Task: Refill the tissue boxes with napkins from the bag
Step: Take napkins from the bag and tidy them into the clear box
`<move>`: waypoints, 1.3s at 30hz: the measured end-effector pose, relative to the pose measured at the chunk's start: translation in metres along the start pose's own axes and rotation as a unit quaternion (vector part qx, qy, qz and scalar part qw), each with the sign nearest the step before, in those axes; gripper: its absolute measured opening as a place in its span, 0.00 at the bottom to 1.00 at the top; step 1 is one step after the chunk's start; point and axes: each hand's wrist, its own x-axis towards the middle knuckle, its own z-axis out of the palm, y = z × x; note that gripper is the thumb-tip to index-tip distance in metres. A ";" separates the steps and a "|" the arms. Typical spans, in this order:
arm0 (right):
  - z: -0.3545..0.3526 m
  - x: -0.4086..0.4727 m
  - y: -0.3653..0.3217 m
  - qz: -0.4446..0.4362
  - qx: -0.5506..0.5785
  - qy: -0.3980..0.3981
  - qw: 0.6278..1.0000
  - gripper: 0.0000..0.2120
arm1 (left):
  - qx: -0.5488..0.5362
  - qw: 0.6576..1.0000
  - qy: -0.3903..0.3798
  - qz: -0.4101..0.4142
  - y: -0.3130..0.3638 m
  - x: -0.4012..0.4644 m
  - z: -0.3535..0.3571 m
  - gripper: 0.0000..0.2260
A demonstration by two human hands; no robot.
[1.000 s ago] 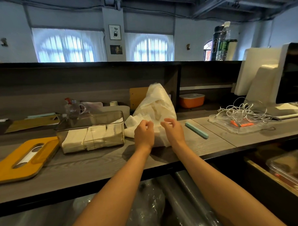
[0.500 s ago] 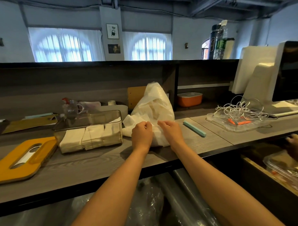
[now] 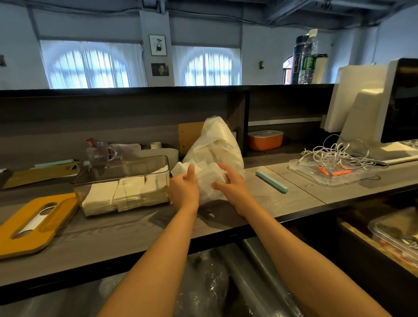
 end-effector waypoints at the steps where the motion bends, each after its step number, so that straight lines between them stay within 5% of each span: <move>1: -0.001 0.002 0.001 0.010 0.021 0.023 0.999 0.26 | -0.001 0.999 -0.032 0.010 -0.004 0.002 0.001 0.24; 7: -0.015 0.006 0.007 0.042 0.167 0.169 0.971 0.28 | -0.038 0.973 -0.221 0.051 -0.004 -0.002 0.010 0.09; 13: -0.012 0.010 0.004 0.065 0.166 0.142 0.974 0.23 | -0.059 0.936 -0.348 -0.003 0.006 -0.013 0.010 0.16; 17: 0.000 0.012 0.001 0.109 0.142 0.091 0.980 0.27 | -0.051 0.944 -0.325 0.001 0.009 -0.017 0.015 0.16; 22: 0.000 0.010 -0.001 0.078 0.175 0.072 0.979 0.19 | -0.055 0.970 -0.237 0.020 0.006 -0.008 0.017 0.15; 27: 0.005 0.002 0.002 0.019 -0.016 -0.002 1.000 0.12 | -0.036 0.989 -0.143 0.010 0.004 -0.006 0.012 0.17; 30: 0.004 -0.002 -0.001 0.015 -0.035 -0.003 0.999 0.09 | -0.008 0.992 -0.126 0.007 0.002 -0.006 0.011 0.18; 35: 0.002 -0.005 -0.004 0.038 -0.010 -0.008 0.999 0.11 | -0.198 0.969 -0.129 -0.078 0.003 -0.002 0.006 0.21; 39: 0.000 -0.001 -0.004 0.071 -0.004 0.017 0.997 0.23 | -0.272 0.949 -0.122 -0.105 0.000 0.000 0.000 0.19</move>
